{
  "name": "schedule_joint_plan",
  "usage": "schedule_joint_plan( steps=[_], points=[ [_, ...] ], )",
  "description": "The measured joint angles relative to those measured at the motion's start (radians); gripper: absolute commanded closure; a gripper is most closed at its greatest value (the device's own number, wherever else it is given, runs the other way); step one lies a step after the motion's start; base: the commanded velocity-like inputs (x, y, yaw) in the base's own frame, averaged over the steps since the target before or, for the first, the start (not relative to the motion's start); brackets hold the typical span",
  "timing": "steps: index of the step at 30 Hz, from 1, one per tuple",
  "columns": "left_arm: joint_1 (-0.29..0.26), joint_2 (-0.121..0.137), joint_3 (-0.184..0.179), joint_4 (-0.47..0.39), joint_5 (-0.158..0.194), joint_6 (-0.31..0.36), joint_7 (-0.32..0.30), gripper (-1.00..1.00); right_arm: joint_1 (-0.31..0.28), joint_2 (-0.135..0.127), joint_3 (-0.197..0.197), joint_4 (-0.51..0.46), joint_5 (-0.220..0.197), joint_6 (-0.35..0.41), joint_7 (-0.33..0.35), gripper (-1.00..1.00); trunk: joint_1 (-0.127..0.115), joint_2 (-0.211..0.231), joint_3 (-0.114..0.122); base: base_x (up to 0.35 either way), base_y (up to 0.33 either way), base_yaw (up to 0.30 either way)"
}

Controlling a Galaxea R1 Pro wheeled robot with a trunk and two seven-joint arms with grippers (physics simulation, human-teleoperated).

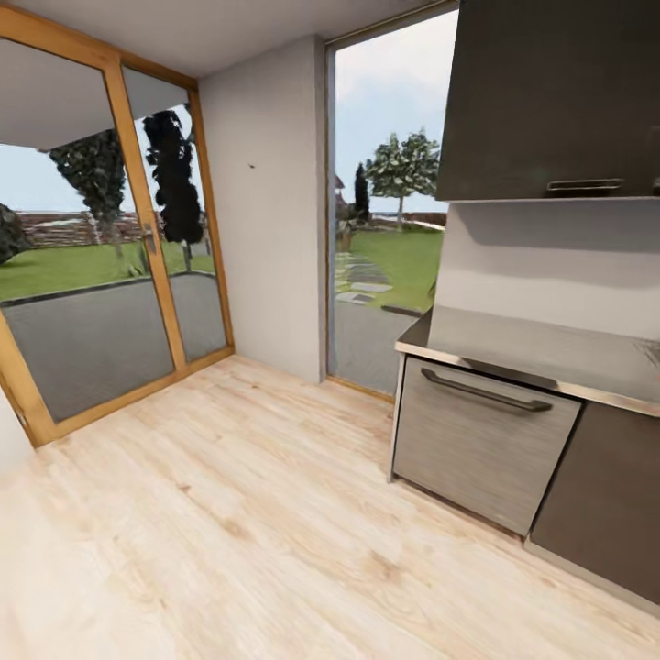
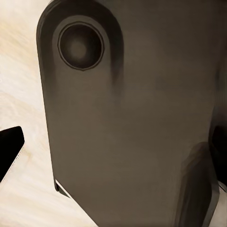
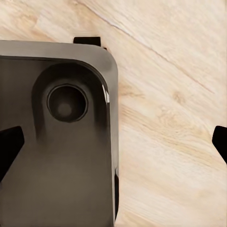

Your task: In the kitchen, take the popcorn bag from the countertop, put it into the microwave, and heat it until the popcorn is cooked so the cooked popcorn ends up inside the bag.

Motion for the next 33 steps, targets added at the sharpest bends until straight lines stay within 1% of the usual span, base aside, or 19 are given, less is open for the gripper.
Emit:
schedule_joint_plan(
  steps=[7, 12, 15, 17, 19, 23, 27, 33],
  points=[
    [0.0, 0.0, 0.0, 0.0, 0.0, 0.0, 0.0, -1.0, 0.0, -0.001, -0.001, -0.002, 0.0, -0.001, 0.001, -1.0, 0.0, 0.0, 0.0, 0.0, 0.0, -0.3],
    [-0.001, 0.0, 0.0, 0.0, 0.0, 0.0, 0.0, -1.0, -0.001, 0.003, 0.001, -0.003, 0.001, -0.017, 0.003, -1.0, 0.0, 0.0, 0.001, 0.0, 0.0, -0.3],
    [0.0, 0.0, 0.0, 0.0, 0.0, 0.0, 0.0, -1.0, 0.0, 0.001, 0.002, -0.003, 0.002, -0.024, 0.003, -1.0, 0.0, 0.0, 0.002, 0.0, 0.0, -0.3],
    [0.0, 0.0, 0.0, 0.0, 0.0, 0.0, 0.0, -1.0, 0.0, -0.001, 0.002, -0.004, 0.002, -0.042, 0.003, -1.0, 0.0, 0.0, 0.003, 0.0, 0.0, -0.3],
    [0.0, 0.0, 0.0, 0.0, 0.0, 0.0, 0.0, -1.0, -0.001, -0.005, 0.002, -0.005, 0.002, -0.052, 0.003, -1.0, 0.0, 0.0, 0.003, 0.0, 0.0, -0.3],
    [0.0, 0.0, 0.0, 0.0, 0.0, 0.0, 0.0, -1.0, -0.007, -0.032, 0.0, -0.008, 0.003, -0.061, 0.002, -1.0, 0.0, 0.0, 0.005, 0.0, 0.0, -0.3],
    [0.0, 0.0, 0.0, 0.0, 0.0, 0.0, 0.0, -1.0, -0.027, -0.036, -0.001, -0.008, 0.003, -0.056, -0.001, -1.0, 0.0, 0.0, 0.006, 0.0, 0.0, -0.3],
    [-0.002, -0.003, -0.002, -0.005, 0.0, -0.008, 0.0, -1.0, -0.033, -0.038, 0.0, -0.008, 0.002, -0.062, -0.003, -1.0, 0.0, 0.0, 0.008, 0.0, 0.0, -0.3]
  ],
)
